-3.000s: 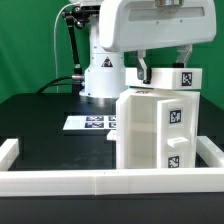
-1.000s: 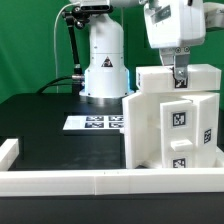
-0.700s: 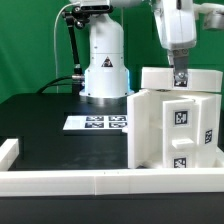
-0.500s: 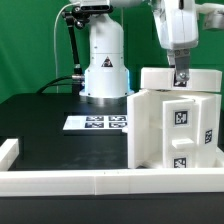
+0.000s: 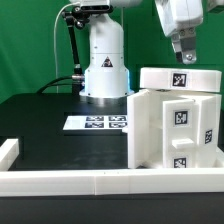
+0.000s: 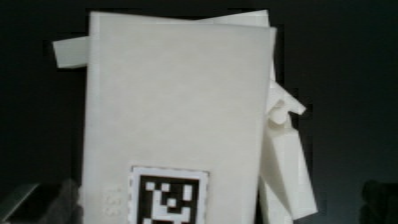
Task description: Assemble cabinet
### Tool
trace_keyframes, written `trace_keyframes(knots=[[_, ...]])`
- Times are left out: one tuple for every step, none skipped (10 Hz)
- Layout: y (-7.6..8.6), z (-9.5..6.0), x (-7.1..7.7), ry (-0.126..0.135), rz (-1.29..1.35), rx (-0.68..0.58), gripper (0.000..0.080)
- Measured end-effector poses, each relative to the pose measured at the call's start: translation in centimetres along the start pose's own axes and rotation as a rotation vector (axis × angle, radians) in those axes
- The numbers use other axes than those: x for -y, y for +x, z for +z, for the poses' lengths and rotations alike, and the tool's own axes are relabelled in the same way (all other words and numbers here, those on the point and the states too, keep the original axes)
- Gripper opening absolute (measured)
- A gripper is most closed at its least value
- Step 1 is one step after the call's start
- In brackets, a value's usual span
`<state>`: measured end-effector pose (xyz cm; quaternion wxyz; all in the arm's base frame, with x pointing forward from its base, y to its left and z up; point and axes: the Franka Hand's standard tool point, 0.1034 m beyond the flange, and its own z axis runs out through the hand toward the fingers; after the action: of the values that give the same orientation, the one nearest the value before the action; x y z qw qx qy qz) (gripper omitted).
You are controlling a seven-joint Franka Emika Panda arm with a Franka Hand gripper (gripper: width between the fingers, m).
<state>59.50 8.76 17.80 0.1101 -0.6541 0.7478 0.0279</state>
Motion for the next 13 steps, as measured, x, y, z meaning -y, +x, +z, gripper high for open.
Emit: trace_keyframes(knots=[[0.0,0.0,0.0,-0.001,-0.029,0.000,0.0797],[0.0,0.1,-0.1,-0.013,-0.083,-0.004,0.0797],[-0.3,-0.1,-0.1,-0.074,-0.320,-0.009,0.0797],[-0.7,-0.3,0.4,-0.079,-0.418,-0.002,0.0797],[-0.9,-0.3,0.5,-0.099,-0.546,0.010,0.0797],[-1.3,-0.4,0.7,-0.125,-0.734,0.022,0.0797],[-1.4,-0.4,0.9,-0.125,-0.833,0.029,0.0797],[-1.3,-0.3,0.9,-0.124,-0.965,0.037,0.0797],[-1.3,-0.3,0.9,-0.122,-1.067,0.043,0.0797],[-1.3,-0.3,0.9,-0.122,-1.148,0.047,0.0797],[-1.4,-0.3,0.9,-0.136,-1.313,0.036,0.0797],[-1.5,-0.3,0.8,-0.145,-1.482,0.039,0.0797],[-1.4,-0.3,0.8,-0.145,-1.620,0.051,0.0797]])
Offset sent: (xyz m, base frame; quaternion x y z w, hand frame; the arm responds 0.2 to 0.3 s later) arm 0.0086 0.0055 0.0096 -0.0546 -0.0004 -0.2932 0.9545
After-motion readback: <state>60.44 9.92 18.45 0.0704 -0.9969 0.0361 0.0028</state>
